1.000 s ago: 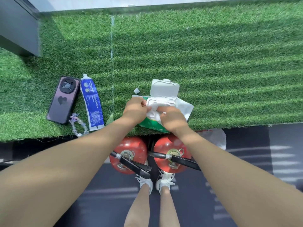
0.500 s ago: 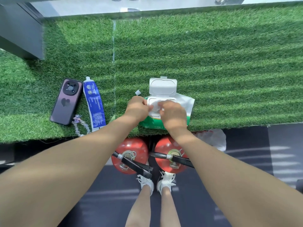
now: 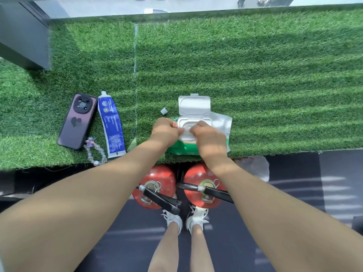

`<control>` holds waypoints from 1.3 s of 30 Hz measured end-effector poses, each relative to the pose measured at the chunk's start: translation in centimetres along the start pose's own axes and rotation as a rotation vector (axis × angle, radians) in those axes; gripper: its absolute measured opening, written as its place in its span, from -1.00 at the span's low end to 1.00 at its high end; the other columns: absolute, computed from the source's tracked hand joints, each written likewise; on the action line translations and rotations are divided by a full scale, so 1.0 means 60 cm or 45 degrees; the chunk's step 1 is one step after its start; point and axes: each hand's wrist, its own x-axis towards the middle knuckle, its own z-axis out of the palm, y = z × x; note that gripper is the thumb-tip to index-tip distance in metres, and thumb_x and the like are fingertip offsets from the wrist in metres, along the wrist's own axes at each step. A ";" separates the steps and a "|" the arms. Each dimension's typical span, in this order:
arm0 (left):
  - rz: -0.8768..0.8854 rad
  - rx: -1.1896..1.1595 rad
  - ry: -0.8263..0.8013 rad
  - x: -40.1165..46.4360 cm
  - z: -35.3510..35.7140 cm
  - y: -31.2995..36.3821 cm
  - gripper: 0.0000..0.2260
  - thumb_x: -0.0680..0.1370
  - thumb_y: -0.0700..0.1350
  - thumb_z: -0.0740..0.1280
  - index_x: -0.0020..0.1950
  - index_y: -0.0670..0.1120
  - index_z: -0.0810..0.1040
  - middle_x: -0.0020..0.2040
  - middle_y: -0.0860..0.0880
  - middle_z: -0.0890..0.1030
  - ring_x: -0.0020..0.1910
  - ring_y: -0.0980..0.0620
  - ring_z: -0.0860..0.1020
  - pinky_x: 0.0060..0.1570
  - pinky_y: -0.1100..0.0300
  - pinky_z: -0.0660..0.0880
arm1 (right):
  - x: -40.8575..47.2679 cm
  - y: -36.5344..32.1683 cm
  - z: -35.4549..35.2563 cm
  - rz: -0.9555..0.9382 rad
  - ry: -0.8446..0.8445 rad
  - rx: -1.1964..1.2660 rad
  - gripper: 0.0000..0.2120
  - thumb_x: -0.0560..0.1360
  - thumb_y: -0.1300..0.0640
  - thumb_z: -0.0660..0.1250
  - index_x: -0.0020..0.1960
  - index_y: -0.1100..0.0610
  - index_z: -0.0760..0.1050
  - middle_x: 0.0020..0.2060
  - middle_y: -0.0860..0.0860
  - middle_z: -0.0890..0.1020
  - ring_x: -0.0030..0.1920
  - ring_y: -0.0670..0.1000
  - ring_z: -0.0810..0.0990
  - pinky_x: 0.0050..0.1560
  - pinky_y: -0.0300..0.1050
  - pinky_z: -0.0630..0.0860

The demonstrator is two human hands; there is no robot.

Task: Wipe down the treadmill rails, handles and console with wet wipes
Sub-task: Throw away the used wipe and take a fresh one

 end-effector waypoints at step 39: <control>0.309 -0.077 -0.112 -0.138 -0.021 0.068 -0.79 0.61 -0.03 0.21 0.15 -0.10 0.53 0.15 -0.11 0.59 0.12 -0.05 0.54 0.01 0.20 0.39 | -0.068 -0.024 -0.178 0.657 0.129 1.522 -0.76 0.62 0.22 0.12 0.17 0.24 0.51 0.03 0.15 0.63 -0.06 0.04 0.50 -0.19 -0.20 0.39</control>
